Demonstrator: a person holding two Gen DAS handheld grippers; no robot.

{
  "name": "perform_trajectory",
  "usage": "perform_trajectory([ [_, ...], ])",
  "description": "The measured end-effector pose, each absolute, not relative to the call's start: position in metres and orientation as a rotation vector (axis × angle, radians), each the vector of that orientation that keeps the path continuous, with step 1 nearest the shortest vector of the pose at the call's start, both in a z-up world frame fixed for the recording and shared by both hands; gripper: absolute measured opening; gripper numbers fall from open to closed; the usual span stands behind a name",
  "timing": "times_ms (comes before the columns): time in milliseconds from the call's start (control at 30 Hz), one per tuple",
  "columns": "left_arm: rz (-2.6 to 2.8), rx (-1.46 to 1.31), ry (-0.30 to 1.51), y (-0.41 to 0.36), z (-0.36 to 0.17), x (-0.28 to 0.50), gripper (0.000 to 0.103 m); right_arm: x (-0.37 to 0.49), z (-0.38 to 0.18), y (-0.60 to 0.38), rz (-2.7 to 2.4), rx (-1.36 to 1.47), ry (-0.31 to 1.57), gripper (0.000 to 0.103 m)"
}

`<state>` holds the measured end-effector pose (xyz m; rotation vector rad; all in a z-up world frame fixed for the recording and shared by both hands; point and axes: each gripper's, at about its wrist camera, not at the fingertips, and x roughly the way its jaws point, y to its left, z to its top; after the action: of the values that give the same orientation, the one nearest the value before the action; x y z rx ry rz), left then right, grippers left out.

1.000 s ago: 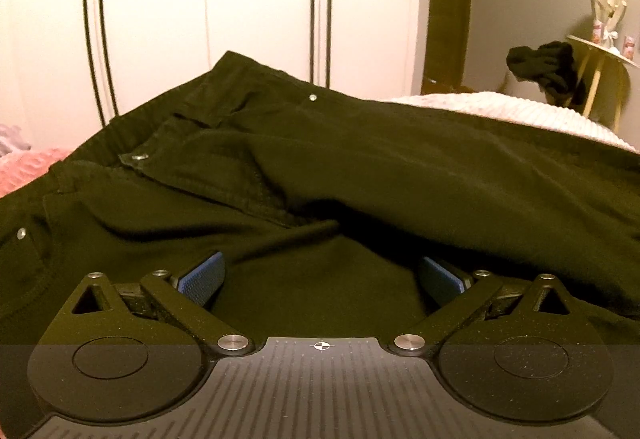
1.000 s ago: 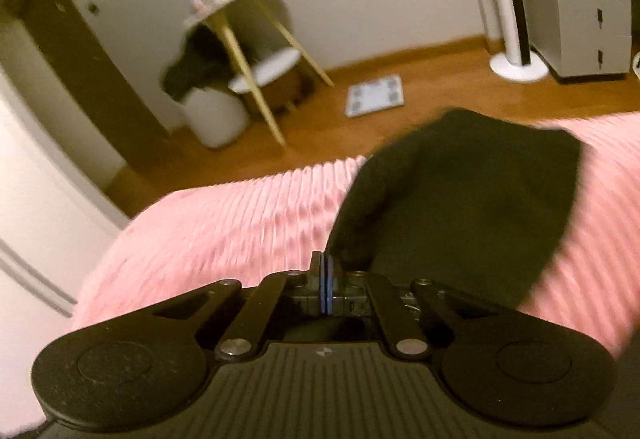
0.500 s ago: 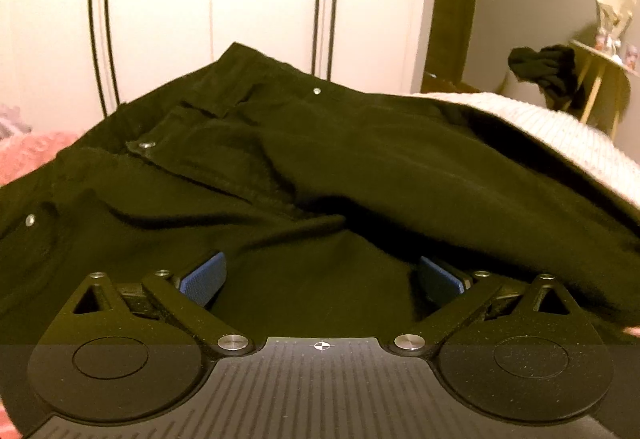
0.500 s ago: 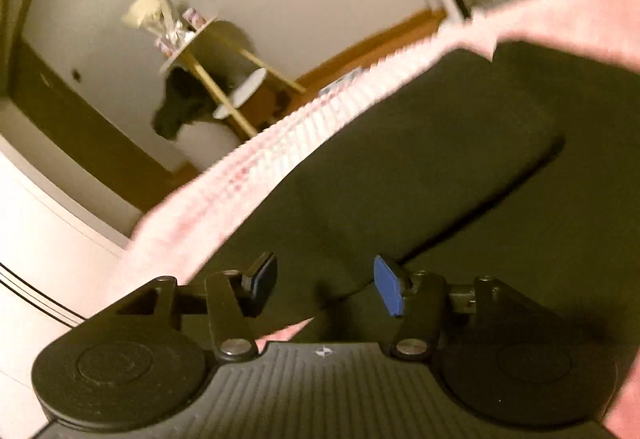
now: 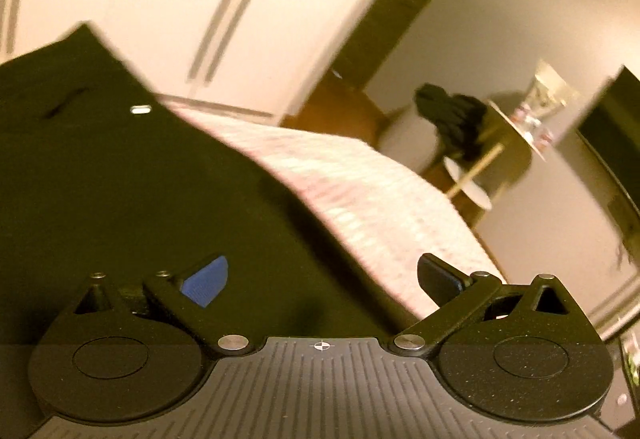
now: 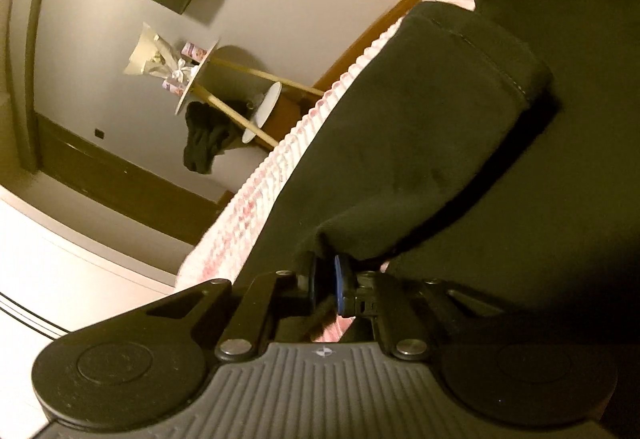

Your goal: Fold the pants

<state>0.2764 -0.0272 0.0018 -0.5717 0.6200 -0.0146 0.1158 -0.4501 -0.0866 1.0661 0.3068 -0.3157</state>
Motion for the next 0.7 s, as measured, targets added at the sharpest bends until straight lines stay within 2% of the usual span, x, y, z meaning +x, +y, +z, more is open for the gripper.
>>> perform_trajectory([
  [67, -0.052, -0.563, 0.656, -0.042, -0.002, 0.301, 0.096, 0.118, -0.087, -0.452, -0.312, 1.074, 0.304, 0.01],
  [133, -0.08, -0.558, 0.721, -0.051, -0.012, 0.327, 0.077, 0.109, -0.092, -0.453, -0.299, 1.103, 0.295, 0.01],
  [167, -0.083, -0.563, 0.756, -0.053, -0.018, 0.34, 0.074, 0.106, -0.094, -0.454, -0.294, 1.121, 0.289, 0.01],
  [267, -0.085, -0.607, 0.84, -0.057, -0.038, 0.366, 0.054, 0.105, -0.1, -0.461, -0.273, 1.173, 0.269, 0.01],
  [300, -0.086, -0.621, 0.85, -0.056, -0.042, 0.37, 0.039, 0.105, -0.102, -0.462, -0.267, 1.187, 0.26, 0.01],
  [333, -0.091, -0.633, 0.859, -0.054, -0.046, 0.374, 0.018, 0.107, -0.102, -0.462, -0.258, 1.203, 0.248, 0.012],
  [367, -0.094, -0.637, 0.868, -0.055, -0.048, 0.376, 0.013, 0.106, -0.103, -0.462, -0.242, 1.229, 0.224, 0.012],
  [433, -0.101, -0.62, 0.856, -0.055, -0.044, 0.371, 0.011, 0.101, -0.107, -0.464, -0.216, 1.285, 0.175, 0.01],
  [533, -0.113, -0.555, 0.777, -0.058, -0.023, 0.347, 0.009, 0.099, -0.098, -0.464, -0.252, 1.241, 0.129, 0.0],
  [700, -0.15, -0.506, 0.638, -0.047, 0.011, 0.271, 0.007, 0.074, -0.072, -0.463, -0.308, 1.129, 0.022, 0.0],
])
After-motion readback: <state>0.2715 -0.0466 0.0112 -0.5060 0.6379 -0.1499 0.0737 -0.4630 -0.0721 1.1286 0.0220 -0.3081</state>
